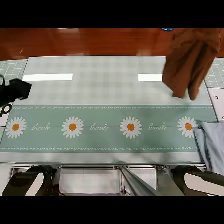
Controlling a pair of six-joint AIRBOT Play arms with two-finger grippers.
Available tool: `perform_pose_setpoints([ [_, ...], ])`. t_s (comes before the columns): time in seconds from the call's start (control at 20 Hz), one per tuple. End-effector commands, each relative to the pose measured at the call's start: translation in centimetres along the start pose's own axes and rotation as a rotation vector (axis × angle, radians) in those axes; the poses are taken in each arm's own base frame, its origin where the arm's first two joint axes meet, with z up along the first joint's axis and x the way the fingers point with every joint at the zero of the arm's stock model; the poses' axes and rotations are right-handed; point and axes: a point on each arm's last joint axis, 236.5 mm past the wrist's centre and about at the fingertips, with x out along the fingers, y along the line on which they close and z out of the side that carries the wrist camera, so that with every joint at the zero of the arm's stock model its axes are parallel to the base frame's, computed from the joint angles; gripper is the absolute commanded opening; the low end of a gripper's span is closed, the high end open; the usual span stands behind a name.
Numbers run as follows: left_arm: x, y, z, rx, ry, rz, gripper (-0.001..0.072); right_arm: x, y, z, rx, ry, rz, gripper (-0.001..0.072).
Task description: Fold the shirts.
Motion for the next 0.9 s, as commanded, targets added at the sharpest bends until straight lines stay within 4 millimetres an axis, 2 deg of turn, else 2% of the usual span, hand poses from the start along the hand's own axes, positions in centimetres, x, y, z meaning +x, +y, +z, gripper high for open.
perform_pose_setpoints([
  [0.0, -1.9, 0.3, -3.5, -0.029, -0.008, -0.019, 0.0509, -7.2, 4.5, 5.1, -0.059, -0.188, 0.077, 0.0023],
  [0.15, -1.3, 0.3, -7.3, -0.052, 0.075, -0.038, 0.0509, -11.1, 8.1, 6.1, -0.103, -0.253, 0.159, 0.0023],
  [0.25, -0.6, 0.1, -8.8, -0.070, 0.120, -0.052, 0.0509, -12.7, 10.9, 5.6, -0.130, -0.249, 0.231, 0.0023],
  [0.3, -0.4, 0.0, -9.1, -0.076, 0.127, -0.058, 0.0509, -13.0, 12.6, 4.6, -0.152, -0.218, 0.272, 0.0023],
  [0.4, -0.4, 0.0, -9.1, -0.076, 0.128, -0.056, 0.0509, -12.7, 16.4, 0.9, -0.213, -0.098, 0.359, 0.0023],
  [0.65, 0.3, 0.1, -12.0, -0.135, 0.278, -0.042, 0.0508, -10.8, 29.1, -12.1, -0.369, 0.219, 0.613, 0.0024],
  [0.85, 1.2, -2.0, -12.1, -0.069, 0.305, -0.140, 0.0509, -9.1, 39.6, -22.2, -0.395, 0.407, 0.805, 0.0024],
])
